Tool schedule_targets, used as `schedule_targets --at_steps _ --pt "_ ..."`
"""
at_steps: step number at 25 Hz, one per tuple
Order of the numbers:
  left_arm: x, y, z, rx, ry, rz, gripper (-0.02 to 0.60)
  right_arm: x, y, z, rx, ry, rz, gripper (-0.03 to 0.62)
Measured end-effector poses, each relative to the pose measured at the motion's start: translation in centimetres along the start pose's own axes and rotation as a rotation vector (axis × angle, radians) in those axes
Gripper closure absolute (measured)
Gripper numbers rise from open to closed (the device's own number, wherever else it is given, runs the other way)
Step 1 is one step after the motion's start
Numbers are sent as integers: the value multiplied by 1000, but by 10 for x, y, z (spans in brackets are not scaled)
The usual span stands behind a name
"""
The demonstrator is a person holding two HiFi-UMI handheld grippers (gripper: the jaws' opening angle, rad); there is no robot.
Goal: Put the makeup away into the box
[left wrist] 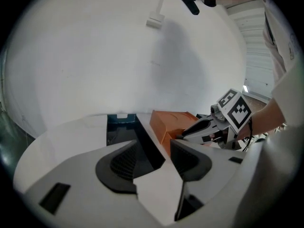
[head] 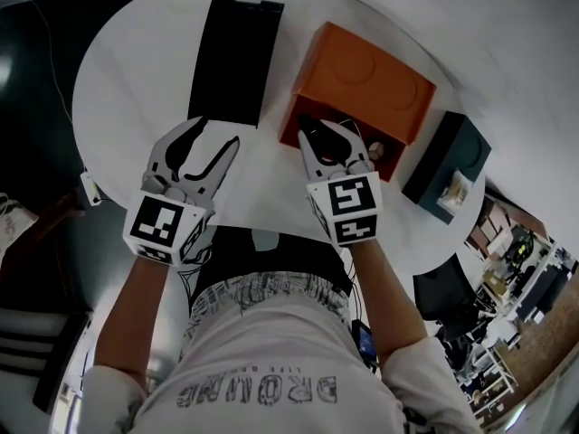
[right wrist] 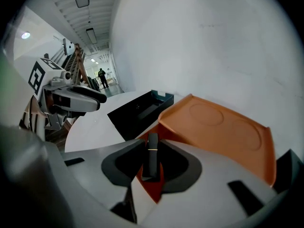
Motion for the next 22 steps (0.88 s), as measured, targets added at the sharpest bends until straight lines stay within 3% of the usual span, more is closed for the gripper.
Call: schedule_targets --at_steps 22 --pt "27 -4 -21 -36 -44 -33 342 51 -1 9 -17 1 -261 487"
Point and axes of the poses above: the fingertips, and each gripper's own axes: x forward along the fingers, z to its right, y out of its top, the point moved 9 cm from there along -x, backward along the fingers, and after that the axes turned 2 degrees about -x, right-handed, at the moved point
